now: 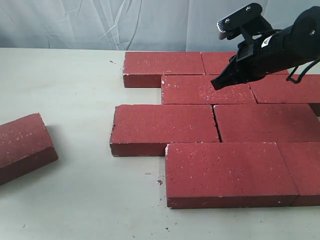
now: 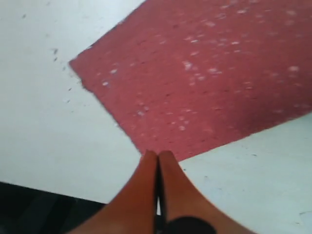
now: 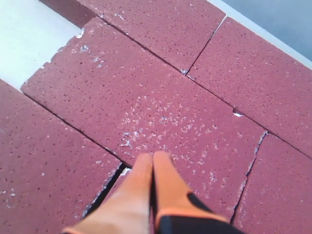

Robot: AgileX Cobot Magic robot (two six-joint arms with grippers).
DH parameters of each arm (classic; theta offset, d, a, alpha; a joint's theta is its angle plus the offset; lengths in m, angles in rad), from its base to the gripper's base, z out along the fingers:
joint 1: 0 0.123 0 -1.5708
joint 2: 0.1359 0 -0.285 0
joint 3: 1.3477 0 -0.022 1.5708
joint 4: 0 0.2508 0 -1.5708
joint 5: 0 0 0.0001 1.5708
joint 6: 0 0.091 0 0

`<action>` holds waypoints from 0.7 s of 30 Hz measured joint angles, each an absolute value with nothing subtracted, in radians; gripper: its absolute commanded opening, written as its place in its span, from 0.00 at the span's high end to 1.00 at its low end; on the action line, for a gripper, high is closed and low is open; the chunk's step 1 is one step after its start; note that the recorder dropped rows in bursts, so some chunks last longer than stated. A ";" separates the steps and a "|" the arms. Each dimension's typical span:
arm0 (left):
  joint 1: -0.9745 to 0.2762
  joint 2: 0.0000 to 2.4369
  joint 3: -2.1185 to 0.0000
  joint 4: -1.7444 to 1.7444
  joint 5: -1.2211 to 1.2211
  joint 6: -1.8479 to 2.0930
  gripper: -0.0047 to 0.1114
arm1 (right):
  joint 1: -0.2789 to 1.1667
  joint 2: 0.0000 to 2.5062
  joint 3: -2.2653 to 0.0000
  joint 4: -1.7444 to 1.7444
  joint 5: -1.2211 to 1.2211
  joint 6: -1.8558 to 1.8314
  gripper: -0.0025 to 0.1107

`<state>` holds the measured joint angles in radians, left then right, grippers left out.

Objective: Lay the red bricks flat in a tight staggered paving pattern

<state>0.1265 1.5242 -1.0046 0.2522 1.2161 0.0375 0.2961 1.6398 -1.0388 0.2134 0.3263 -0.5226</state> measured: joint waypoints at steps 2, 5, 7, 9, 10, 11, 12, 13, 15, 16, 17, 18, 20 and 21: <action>0.185 1.520 -1.002 0.266 1.216 0.022 0.96 | 0.296 1.640 -1.039 0.215 0.326 -0.523 0.99; 0.282 1.516 -0.990 0.266 1.216 -0.005 0.96 | 0.296 1.640 -1.039 0.215 0.326 -0.523 0.99; 0.341 1.516 -0.970 0.268 1.216 -0.029 0.96 | 0.296 1.640 -1.039 0.215 0.326 -0.523 0.99; 0.399 1.516 -0.935 0.268 1.216 -0.048 0.96 | 0.296 1.640 -1.039 0.215 0.326 -0.523 0.99; 0.419 1.516 -0.920 0.265 1.216 -0.052 0.96 | 0.296 1.640 -1.039 0.215 0.326 -0.523 0.99; 0.441 1.518 -0.901 0.256 1.216 -0.057 0.96 | 0.296 1.640 -1.039 0.215 0.326 -0.523 0.99; 0.457 1.520 -0.883 0.245 1.218 -0.059 0.96 | 0.296 1.640 -1.039 0.215 0.326 -0.523 0.99; 0.468 1.525 -0.867 0.237 1.220 -0.059 0.96 | 0.296 1.640 -1.039 0.215 0.326 -0.523 0.99; 0.479 1.535 -0.840 0.218 1.220 -0.059 0.96 | 0.296 1.640 -1.039 0.215 0.326 -0.523 0.99; 0.480 1.538 -0.830 0.209 1.220 -0.059 0.96 | 0.296 1.640 -1.039 0.215 0.326 -0.523 0.99; 0.480 1.540 -0.816 0.195 1.220 -0.060 0.96 | 0.296 1.640 -1.039 0.215 0.326 -0.523 0.99; 0.480 1.543 -0.806 0.179 1.211 -0.060 0.96 | 0.296 1.640 -1.039 0.215 0.326 -0.523 0.99; 0.480 1.545 -0.787 0.125 1.168 -0.049 0.96 | 0.296 1.640 -1.039 0.217 0.326 -0.523 0.99; 0.480 1.547 -0.781 0.097 1.141 -0.034 0.96 | 0.296 1.640 -1.039 0.217 0.326 -0.523 0.99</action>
<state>0.4796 1.5468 -0.7813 0.0974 1.1407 -0.0342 0.2961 1.6398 -1.0388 0.2175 0.3263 -0.5226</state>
